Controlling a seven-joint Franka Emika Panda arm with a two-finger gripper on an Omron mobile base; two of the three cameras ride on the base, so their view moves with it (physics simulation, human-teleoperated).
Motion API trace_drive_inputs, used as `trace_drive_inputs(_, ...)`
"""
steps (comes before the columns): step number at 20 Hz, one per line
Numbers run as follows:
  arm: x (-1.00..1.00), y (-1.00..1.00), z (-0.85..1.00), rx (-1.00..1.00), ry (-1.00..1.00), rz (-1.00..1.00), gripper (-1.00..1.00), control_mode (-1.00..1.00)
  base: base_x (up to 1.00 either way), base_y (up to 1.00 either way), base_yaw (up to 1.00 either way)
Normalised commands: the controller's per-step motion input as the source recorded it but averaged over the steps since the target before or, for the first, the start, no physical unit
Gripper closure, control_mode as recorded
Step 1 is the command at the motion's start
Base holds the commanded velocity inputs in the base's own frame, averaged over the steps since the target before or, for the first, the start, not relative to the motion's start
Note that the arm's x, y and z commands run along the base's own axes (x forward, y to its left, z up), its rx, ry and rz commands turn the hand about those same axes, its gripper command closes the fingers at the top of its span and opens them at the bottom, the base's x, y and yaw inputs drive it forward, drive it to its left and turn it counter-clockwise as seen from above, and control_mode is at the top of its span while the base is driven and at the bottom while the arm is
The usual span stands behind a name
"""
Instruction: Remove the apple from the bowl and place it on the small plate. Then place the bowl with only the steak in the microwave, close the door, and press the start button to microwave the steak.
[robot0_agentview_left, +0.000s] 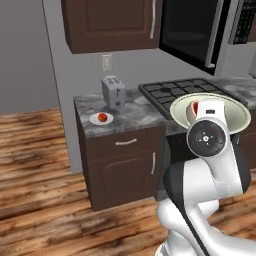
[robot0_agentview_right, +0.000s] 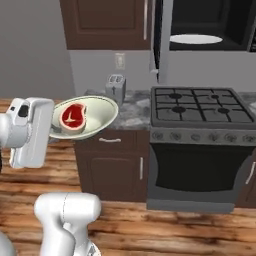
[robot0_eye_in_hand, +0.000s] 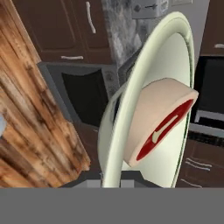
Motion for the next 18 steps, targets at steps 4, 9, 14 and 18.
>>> trace_drive_inputs(4, 0.00, 0.00, 0.00, 0.00, 0.00, 0.00, 1.00, 1.00, -0.14, -0.80, -0.42)
trace_drive_inputs(9, 0.00, 0.00, 0.00, 0.00, 0.00, 0.00, 1.00, 1.00, 0.18, -0.96, -0.21)
trace_drive_inputs(14, 0.00, 0.00, 0.00, 0.00, 0.00, 0.00, 1.00, 1.00, 0.57, -0.84, -0.03)
trace_drive_inputs(18, 0.00, 0.00, 0.00, 0.00, 0.00, 0.00, 1.00, 1.00, 0.96, -0.31, 0.10)
